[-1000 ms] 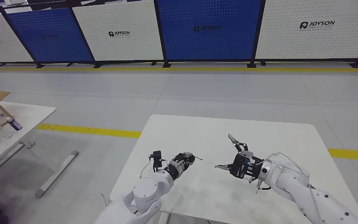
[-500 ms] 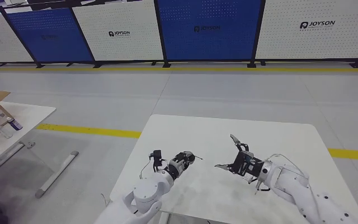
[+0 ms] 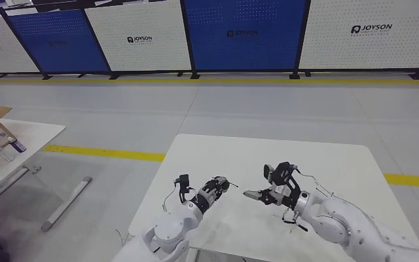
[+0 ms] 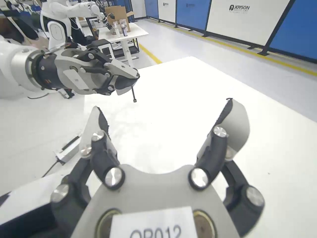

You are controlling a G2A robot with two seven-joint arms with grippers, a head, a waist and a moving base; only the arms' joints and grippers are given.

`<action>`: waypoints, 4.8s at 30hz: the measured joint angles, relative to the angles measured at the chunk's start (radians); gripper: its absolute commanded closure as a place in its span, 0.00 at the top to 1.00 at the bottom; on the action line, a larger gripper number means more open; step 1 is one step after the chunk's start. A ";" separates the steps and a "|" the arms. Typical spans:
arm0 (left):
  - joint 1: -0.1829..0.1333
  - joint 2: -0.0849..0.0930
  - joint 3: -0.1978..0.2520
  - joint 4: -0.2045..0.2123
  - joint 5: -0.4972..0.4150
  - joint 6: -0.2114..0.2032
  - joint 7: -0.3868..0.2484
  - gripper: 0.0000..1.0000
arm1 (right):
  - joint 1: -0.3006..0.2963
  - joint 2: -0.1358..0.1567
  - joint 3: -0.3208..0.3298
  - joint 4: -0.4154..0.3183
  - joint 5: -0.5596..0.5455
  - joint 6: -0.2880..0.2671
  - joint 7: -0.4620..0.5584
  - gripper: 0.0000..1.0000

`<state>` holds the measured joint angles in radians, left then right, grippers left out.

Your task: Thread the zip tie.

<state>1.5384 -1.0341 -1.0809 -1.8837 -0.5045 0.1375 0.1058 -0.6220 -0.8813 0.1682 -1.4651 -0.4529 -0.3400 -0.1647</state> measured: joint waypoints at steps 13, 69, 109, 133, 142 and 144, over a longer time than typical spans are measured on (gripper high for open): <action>0.000 0.000 0.000 0.000 -0.001 0.001 0.000 0.00 | -0.037 0.002 0.036 -0.067 0.192 0.000 0.073 1.00; 0.000 0.000 0.000 0.000 -0.001 0.001 0.000 0.00 | -0.182 -0.199 0.325 0.400 1.320 0.057 1.160 1.00; -0.016 -0.021 0.052 0.032 -0.001 -0.003 0.001 0.00 | -0.226 -0.262 0.387 0.325 1.197 0.030 1.021 1.00; -0.023 -0.039 0.045 0.047 -0.004 -0.025 0.010 0.00 | -0.286 -0.266 0.479 0.290 1.121 0.085 0.969 0.45; -0.017 -0.046 0.034 0.039 -0.010 -0.014 -0.005 0.00 | -0.293 -0.276 0.504 0.289 1.102 0.139 0.995 0.11; -0.013 -0.046 0.031 0.034 -0.008 -0.012 -0.009 0.00 | -0.293 -0.279 0.508 0.291 1.099 0.143 0.999 0.01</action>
<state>1.5256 -1.0804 -1.0503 -1.8494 -0.5120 0.1253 0.0968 -0.9150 -1.1605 0.6759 -1.1739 0.6461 -0.1967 0.8345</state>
